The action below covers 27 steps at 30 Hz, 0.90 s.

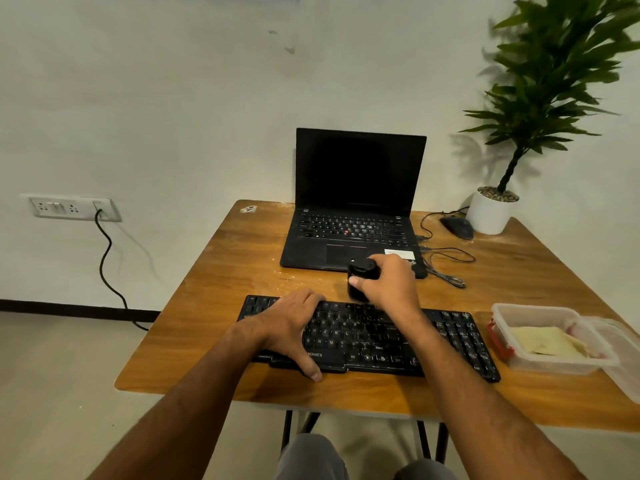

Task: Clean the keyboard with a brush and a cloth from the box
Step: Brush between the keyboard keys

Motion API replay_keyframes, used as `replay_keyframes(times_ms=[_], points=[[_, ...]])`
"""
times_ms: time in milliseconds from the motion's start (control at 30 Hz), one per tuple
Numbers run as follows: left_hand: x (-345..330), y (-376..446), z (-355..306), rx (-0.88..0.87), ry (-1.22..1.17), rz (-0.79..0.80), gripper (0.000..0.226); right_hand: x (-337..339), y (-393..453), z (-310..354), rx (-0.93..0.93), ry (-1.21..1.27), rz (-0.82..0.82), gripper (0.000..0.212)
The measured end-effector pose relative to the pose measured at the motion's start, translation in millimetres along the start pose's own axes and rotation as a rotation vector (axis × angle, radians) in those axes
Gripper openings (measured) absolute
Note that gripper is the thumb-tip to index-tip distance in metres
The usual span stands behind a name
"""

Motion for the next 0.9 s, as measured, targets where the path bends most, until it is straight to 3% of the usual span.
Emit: replay_keyframes(times_ms=[100, 467, 700, 833, 900], points=[[1.6, -0.6, -1.6, -0.006, -0.002, -0.009, 0.130, -14.0, -2.1, -5.4, -0.031, 0.098, 0.111, 0.027], [-2.0, 0.1, 2.5, 0.004, 0.002, 0.010, 0.135, 2.0, -4.1, -15.3, -0.054, 0.057, 0.094, 0.033], [-1.7, 1.1, 1.5, 0.003, 0.000, 0.005, 0.134, 39.3, -9.4, -32.7, -0.109, -0.029, -0.048, 0.037], [-1.9, 1.2, 1.3, -0.002, 0.010, 0.002, 0.134, 21.6, -10.7, -33.5, -0.094, 0.118, 0.064, 0.034], [-2.4, 1.2, 2.1, -0.003, 0.001, 0.002, 0.134, 21.1, -10.5, -38.3, -0.108, 0.102, 0.046, 0.035]])
Point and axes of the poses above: each hand's wrist, its own y-axis towards the middle knuckle, its own x-axis out of the back of the hand, z = x × y, the point moved 8 cm from there along y, towards the middle knuckle, and after that the axes turned 4 degrees about z, right-handed, at the moved point
